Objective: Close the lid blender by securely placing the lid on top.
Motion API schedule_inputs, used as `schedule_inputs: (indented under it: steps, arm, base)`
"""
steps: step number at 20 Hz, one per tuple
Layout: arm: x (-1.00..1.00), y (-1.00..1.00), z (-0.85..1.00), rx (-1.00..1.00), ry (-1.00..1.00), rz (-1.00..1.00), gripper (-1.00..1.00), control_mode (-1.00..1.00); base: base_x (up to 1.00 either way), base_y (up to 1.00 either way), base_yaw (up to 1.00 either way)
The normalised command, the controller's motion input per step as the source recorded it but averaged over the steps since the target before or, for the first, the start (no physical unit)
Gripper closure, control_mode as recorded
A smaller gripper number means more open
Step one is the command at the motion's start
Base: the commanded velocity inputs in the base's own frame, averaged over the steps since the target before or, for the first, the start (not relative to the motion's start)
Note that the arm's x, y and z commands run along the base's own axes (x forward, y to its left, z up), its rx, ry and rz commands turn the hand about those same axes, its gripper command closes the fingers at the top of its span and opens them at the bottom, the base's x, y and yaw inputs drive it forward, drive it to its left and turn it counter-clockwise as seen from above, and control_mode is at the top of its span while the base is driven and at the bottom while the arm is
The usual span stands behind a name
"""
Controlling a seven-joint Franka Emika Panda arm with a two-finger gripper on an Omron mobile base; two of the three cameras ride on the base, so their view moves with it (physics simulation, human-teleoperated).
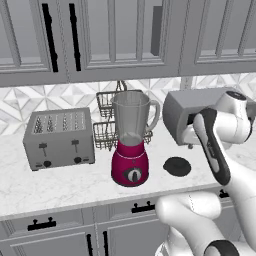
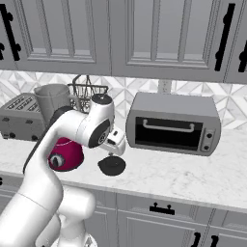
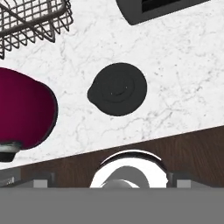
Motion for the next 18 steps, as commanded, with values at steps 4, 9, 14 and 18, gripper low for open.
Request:
schedule_inputs:
  steps: [4, 9, 14, 18]
  arm:
    - [0.46, -0.29, -0.33, 0.0, 0.14, 0.0, -1.0, -1.0]
    - [0.46, -0.24, -0.4, 0.0, 0.14, 0.0, -1.0, -1.0]
    - [0.33, -0.02, -0.42, 0.0, 0.19, 0.0, -1.0, -1.0]
    - [0.07, 0.05, -0.38, 0.0, 0.13, 0.0, -1.0, -1.0]
  base:
    - [0.0, 0.0, 0.0]
    - [0.0, 0.0, 0.0]
    - [0.0, 0.0, 0.0]
    - [0.0, 0.0, 0.0]
